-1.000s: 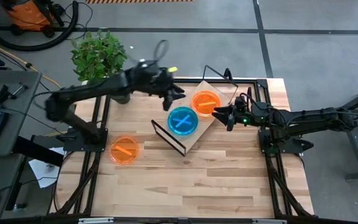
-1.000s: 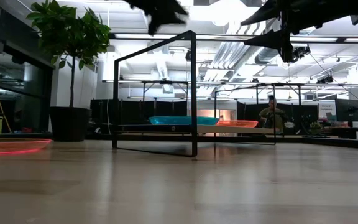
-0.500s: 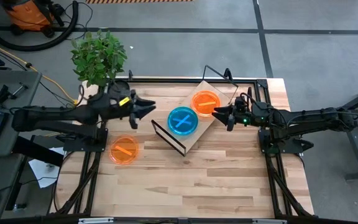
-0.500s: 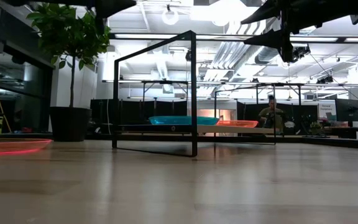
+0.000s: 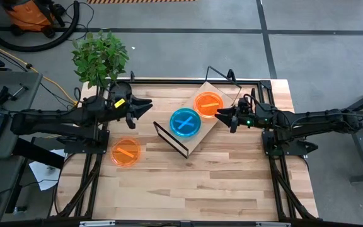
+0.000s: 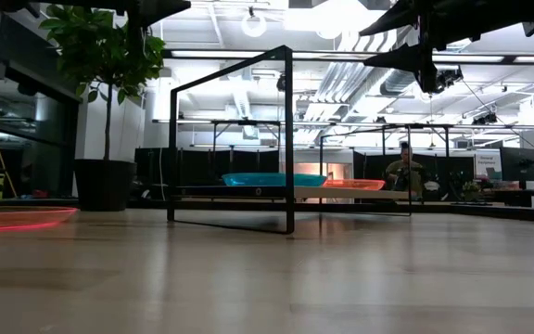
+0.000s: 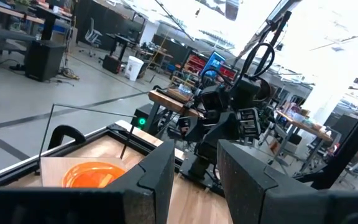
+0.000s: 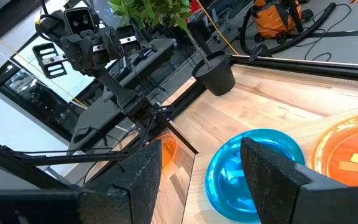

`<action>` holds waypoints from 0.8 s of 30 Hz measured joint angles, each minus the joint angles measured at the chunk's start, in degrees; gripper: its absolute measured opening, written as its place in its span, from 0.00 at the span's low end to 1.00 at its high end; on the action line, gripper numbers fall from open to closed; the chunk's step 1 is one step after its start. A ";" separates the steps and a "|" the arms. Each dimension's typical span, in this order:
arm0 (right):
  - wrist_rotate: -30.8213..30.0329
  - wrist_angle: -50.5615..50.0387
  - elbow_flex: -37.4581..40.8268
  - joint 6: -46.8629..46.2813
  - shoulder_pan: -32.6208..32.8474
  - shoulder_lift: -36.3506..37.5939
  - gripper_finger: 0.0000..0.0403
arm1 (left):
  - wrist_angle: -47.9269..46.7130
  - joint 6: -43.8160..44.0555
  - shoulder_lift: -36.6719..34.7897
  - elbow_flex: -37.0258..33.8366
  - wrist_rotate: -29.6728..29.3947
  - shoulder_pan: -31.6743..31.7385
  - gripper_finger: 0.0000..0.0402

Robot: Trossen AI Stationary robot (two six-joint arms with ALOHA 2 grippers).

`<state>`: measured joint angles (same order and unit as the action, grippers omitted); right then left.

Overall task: Place and stack plates onto a shelf
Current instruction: Stack the orange plate on top of the orange plate on the shelf

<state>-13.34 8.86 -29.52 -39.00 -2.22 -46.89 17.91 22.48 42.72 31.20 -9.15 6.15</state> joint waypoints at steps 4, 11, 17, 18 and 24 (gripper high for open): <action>0.00 0.00 0.00 0.00 0.00 0.00 0.50 | -0.02 0.00 0.00 0.02 0.00 0.00 0.28; -0.02 0.00 0.00 0.00 0.00 0.00 0.50 | -1.43 2.61 0.00 0.00 0.67 0.00 0.28; -0.19 -0.02 0.00 0.00 0.01 0.00 0.50 | -6.93 7.67 0.02 0.00 11.70 0.00 0.28; -0.21 -0.02 0.00 0.00 0.02 0.00 0.50 | -7.74 9.44 0.00 0.00 14.08 -0.04 0.28; -0.39 -0.02 0.00 0.00 0.02 0.00 0.50 | -17.79 17.41 0.00 0.00 23.06 -6.62 0.28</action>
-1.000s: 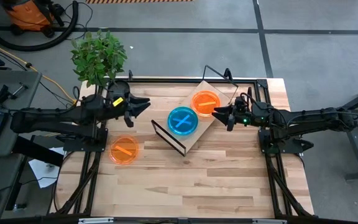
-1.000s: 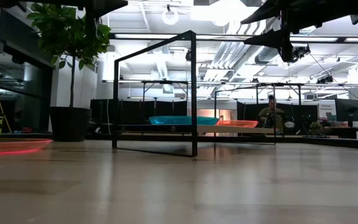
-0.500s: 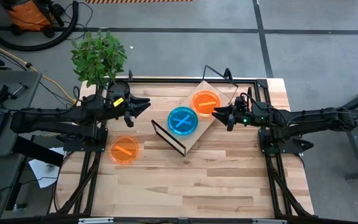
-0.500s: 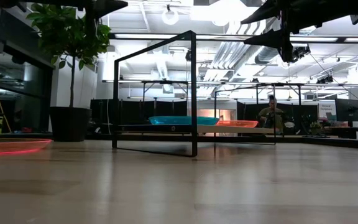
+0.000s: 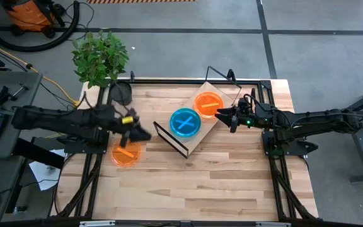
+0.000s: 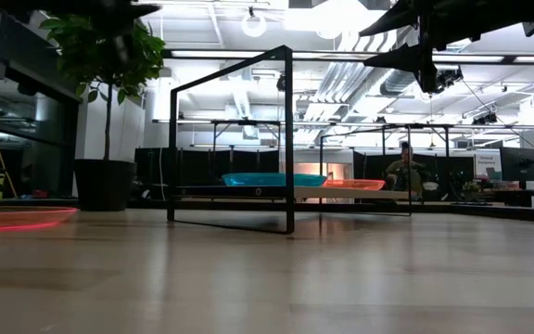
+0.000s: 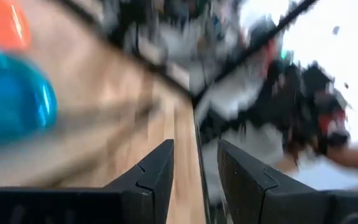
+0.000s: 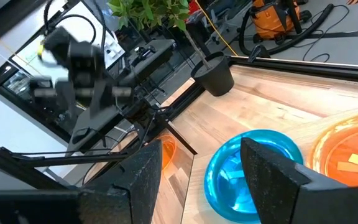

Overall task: Place and stack plates onto a shelf
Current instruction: Stack the orange plate on top of the orange plate on the shelf

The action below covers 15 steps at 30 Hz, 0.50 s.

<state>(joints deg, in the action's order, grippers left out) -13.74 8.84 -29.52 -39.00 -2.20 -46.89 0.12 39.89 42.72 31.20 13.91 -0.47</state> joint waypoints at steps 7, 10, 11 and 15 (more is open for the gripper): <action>-0.02 -0.02 0.00 0.00 0.00 0.00 0.50 | -22.46 1.53 4.03 2.42 -9.41 -18.86 0.27; -0.06 -0.06 0.00 0.00 -0.01 0.00 0.50 | -30.61 3.95 8.77 4.41 -16.75 -27.26 0.24; -0.08 -0.24 0.00 0.02 -0.02 0.00 0.50 | -31.74 5.18 10.69 4.70 -19.01 -29.86 0.23; -0.20 -0.87 0.00 0.37 -0.02 -0.02 0.50 | -32.82 10.97 18.60 4.94 -27.08 -37.08 0.21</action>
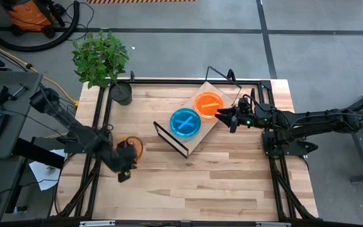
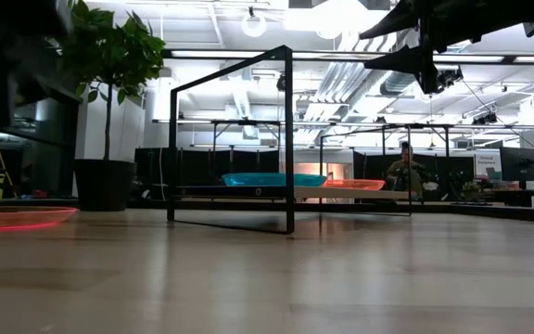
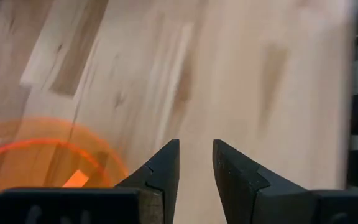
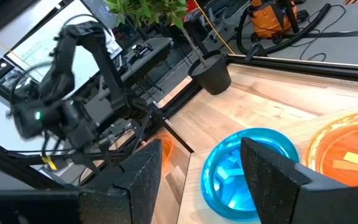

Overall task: Place and stack plates onto a shelf
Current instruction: Stack the orange plate on top of the orange plate on the shelf

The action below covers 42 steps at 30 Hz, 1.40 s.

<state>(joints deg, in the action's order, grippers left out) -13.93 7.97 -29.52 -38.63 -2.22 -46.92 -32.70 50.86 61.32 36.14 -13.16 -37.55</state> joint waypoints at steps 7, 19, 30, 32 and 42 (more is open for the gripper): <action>-0.01 -0.68 0.00 0.07 0.00 0.00 0.50 | -0.75 6.60 14.12 0.00 -4.14 -3.40 0.21; -1.09 -1.79 0.00 -0.35 0.00 0.00 0.50 | -0.49 13.41 21.30 -0.04 -4.20 -3.40 0.21; -1.11 -2.25 -0.02 -0.37 0.00 0.00 0.50 | -11.98 11.91 11.66 0.02 -12.09 -3.42 0.21; -1.10 -2.52 -0.02 -0.37 0.00 0.00 0.50 | -12.83 10.10 11.27 -0.45 -12.52 -3.44 0.21; -1.11 -2.73 -0.02 -0.37 0.00 0.00 0.50 | -2.32 8.88 11.13 -4.88 -10.20 -3.44 0.21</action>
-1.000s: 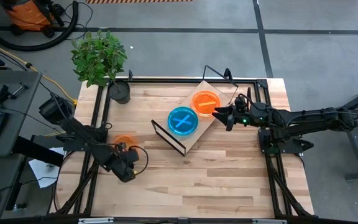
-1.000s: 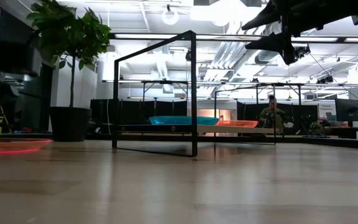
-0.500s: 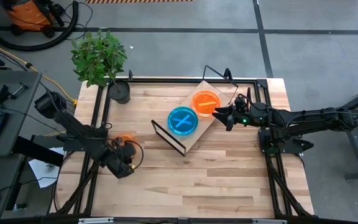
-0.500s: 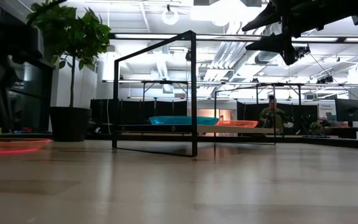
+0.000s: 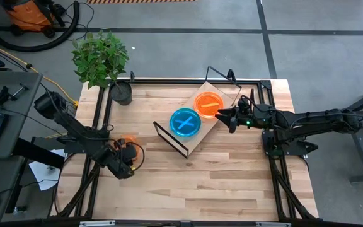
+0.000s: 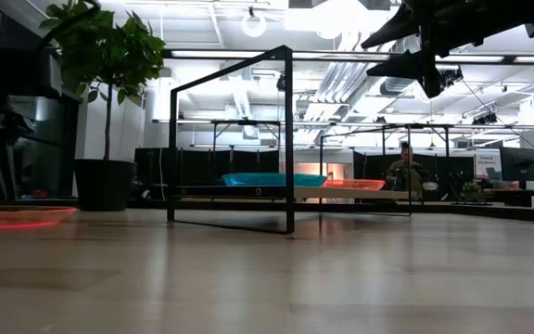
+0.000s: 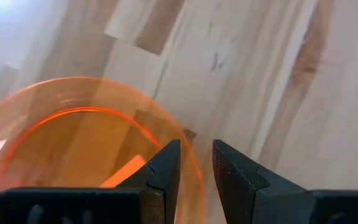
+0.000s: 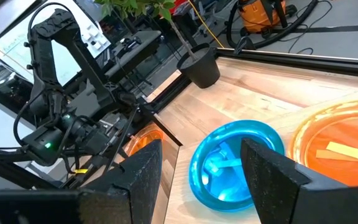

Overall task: Place and stack plates onto a shelf
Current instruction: Stack the orange plate on top of the orange plate on the shelf

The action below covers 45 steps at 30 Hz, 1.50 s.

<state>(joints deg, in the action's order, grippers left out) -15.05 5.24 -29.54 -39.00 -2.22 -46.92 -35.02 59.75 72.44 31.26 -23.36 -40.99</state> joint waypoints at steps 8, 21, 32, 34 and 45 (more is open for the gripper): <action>0.00 -0.01 0.00 0.00 0.00 0.00 0.50 | -1.49 -0.33 0.00 -0.47 0.14 0.00 0.21; -0.02 -0.12 0.00 0.00 0.00 0.00 0.50 | -1.08 0.06 1.01 -0.47 0.23 0.02 0.32; -0.02 -0.33 0.00 0.00 0.00 0.00 0.50 | 0.75 1.64 5.69 -0.45 0.78 0.02 0.33; -0.02 -0.33 0.00 0.00 0.00 0.00 0.50 | 0.73 1.73 6.34 -0.45 0.77 0.02 0.33; -0.02 -0.33 0.00 -0.02 0.00 0.00 0.50 | 0.37 1.62 6.02 -0.28 1.78 0.09 0.07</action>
<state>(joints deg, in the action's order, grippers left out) -15.07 4.91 -29.54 -39.03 -2.22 -46.92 -34.65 61.36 78.46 30.98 -21.58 -40.91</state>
